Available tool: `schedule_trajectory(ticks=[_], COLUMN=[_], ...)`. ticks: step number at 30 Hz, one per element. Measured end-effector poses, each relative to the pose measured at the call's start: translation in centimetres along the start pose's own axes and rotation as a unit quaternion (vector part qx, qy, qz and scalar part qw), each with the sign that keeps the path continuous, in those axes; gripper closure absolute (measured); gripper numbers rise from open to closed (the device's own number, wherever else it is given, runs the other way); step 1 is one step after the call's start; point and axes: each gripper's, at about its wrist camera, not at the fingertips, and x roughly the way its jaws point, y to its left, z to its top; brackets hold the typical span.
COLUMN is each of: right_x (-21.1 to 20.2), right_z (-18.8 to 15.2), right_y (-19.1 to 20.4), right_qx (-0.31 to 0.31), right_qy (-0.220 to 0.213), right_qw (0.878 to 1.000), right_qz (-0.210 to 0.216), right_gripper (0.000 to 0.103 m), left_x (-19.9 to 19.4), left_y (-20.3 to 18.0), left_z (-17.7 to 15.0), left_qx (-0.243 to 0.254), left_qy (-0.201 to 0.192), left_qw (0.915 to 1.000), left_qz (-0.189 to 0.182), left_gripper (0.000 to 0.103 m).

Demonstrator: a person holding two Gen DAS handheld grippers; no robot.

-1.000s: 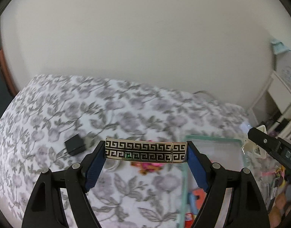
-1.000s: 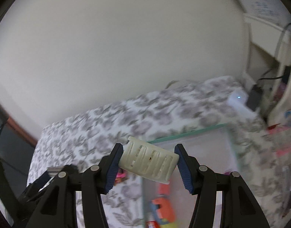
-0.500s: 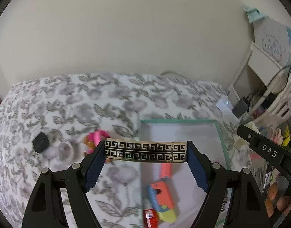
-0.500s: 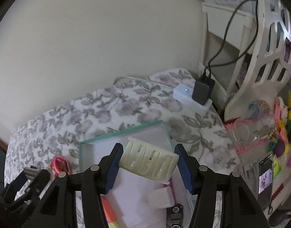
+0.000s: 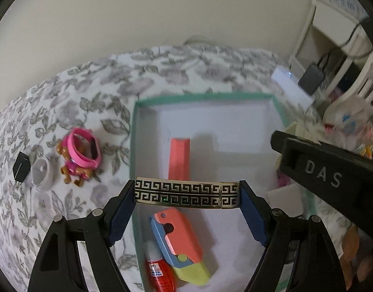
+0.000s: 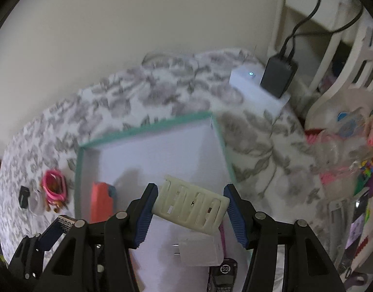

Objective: Organize rigid objects
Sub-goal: 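Carry the white basket over the tray with the right tool while the left tool carries the gold bar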

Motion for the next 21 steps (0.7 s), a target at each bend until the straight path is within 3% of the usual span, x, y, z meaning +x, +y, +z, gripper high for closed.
schedule_trajectory(ticks=[3, 21], right_x=[1.0, 3.6], right_z=[-0.4, -1.4], right_y=[0.2, -0.1], right_qx=[-0.008, -0.025], right_qy=[0.015, 0.060], right_qw=[1.000, 0.998], right_qz=[-0.003, -0.013], right_gripper=[0.043, 0.043], left_x=[1.2, 1.2], left_y=[-0.2, -1.2], left_z=[-0.5, -0.8], left_qx=[0.004, 0.028], left_qy=[0.014, 0.010], left_qw=[0.9999, 0.9993], left_qz=[0.007, 0.020], left_gripper=[0.021, 0.020])
